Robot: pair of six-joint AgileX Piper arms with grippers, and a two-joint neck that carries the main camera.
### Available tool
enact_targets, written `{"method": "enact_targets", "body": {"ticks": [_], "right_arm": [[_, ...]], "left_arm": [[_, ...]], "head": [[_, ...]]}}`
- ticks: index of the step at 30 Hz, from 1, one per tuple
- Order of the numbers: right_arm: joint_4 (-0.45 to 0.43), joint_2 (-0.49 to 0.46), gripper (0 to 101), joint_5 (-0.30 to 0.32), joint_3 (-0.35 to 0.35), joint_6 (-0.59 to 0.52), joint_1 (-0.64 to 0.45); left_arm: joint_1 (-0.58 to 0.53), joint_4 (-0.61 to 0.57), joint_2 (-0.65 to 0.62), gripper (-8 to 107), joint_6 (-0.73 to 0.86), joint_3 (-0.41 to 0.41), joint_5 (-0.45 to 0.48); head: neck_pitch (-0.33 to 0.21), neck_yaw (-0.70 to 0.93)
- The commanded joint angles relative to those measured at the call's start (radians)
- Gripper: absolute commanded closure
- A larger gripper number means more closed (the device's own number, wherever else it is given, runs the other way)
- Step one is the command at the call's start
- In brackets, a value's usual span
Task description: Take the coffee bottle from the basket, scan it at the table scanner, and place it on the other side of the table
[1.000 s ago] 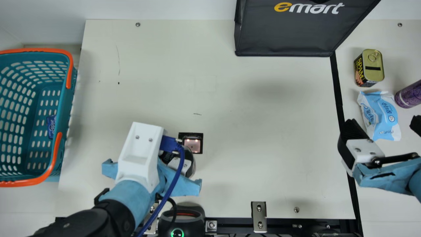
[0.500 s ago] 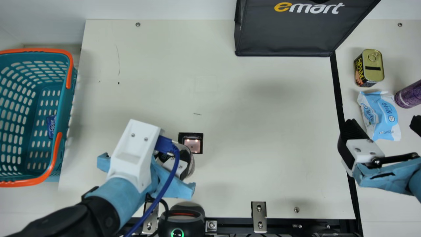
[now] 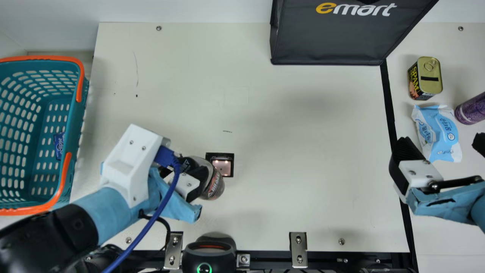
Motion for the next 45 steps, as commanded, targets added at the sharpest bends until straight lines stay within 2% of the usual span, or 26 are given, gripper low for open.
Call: {"method": "enact_targets", "body": {"ticks": [1, 11, 16, 22, 30, 39, 45], "right_arm": [[0.0, 0.0, 6, 0.0, 0.0, 0.0, 0.0], [0.0, 0.0, 6, 0.0, 0.0, 0.0, 0.0], [0.0, 0.0, 6, 0.0, 0.0, 0.0, 0.0], [0.0, 0.0, 6, 0.0, 0.0, 0.0, 0.0], [0.0, 0.0, 6, 0.0, 0.0, 0.0, 0.0], [0.0, 0.0, 6, 0.001, 0.0, 0.0, 0.0], [0.0, 0.0, 6, 0.001, 0.0, 0.0, 0.0]], "left_arm": [[0.051, -0.117, -0.002, 107, 0.167, 0.009, -0.022], [0.229, -0.442, 0.006, 107, 0.572, 0.022, -0.024], [0.332, -0.586, 0.025, 107, 0.767, 0.015, 0.02], [0.436, -0.693, 0.048, 107, 0.969, 0.003, 0.087], [0.489, -0.704, 0.064, 107, 1.154, -0.013, 0.138], [0.442, -0.648, 0.057, 107, 1.224, -0.029, 0.121], [0.417, -0.653, 0.056, 107, 1.273, -0.04, 0.122]], "head": [[-0.029, 0.002], [-0.029, 0.002], [-0.029, 0.002], [-0.029, 0.002], [-0.029, 0.002], [-0.029, 0.002], [-0.029, 0.002]]}}
